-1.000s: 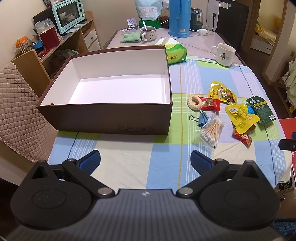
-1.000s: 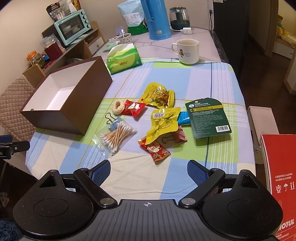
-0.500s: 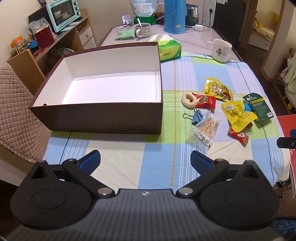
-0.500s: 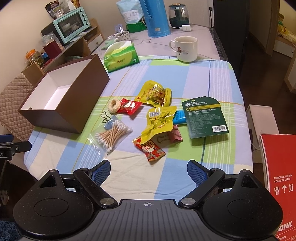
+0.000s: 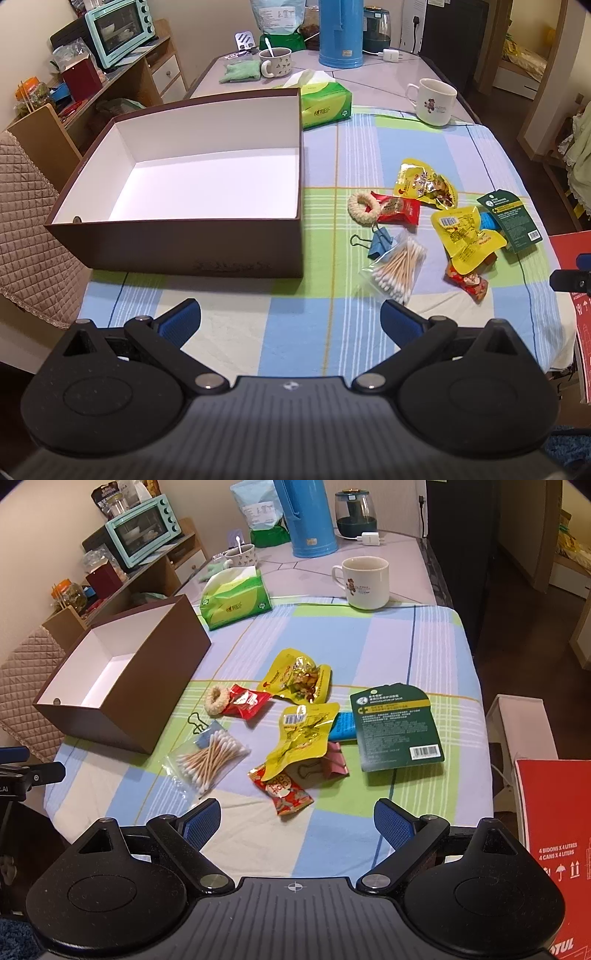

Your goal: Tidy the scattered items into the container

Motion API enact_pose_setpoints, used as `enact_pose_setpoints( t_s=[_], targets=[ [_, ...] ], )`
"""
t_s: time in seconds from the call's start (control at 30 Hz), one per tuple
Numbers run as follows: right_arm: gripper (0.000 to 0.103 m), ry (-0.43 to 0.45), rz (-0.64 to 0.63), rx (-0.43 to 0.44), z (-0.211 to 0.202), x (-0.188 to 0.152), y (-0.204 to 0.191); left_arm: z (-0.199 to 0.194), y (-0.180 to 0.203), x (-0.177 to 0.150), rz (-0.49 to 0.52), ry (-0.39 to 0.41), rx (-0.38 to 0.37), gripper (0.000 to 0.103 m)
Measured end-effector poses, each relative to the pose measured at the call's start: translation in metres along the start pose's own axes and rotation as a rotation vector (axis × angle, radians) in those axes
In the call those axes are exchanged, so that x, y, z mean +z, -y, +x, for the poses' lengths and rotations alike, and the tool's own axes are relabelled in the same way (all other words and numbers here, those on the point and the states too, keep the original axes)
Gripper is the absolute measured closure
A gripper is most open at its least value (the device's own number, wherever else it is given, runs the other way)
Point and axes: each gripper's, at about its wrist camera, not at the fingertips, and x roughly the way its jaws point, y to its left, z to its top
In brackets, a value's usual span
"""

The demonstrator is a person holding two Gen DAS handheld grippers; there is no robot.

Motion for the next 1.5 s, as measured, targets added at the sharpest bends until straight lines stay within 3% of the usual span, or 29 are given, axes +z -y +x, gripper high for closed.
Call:
enact_pose_setpoints(
  t_s=[0.3,0.7,1.23,1.5],
  targets=[
    [0.011,-0.008,0.006,0.011,0.007,0.005,0.017,0.008,0.013,0.004,-0.001,-0.01,-0.006,0.001],
    [0.011,0.016,0.016,-0.119,0.044,0.025,0.077,0.031,0.037,0.011,0.04,-0.006,-0.046,0.001],
    [0.011,-0.136,-0.066,-0.059,0.134,0.056,0.106,0.082,0.068,0.022,0.104,-0.061,-0.074,0.001],
    [0.017,-0.141,-0.065,-0.026,0.13,0.052,0.122,0.109,0.08,0.02,0.157,-0.074,-0.092,0.001]
  ],
)
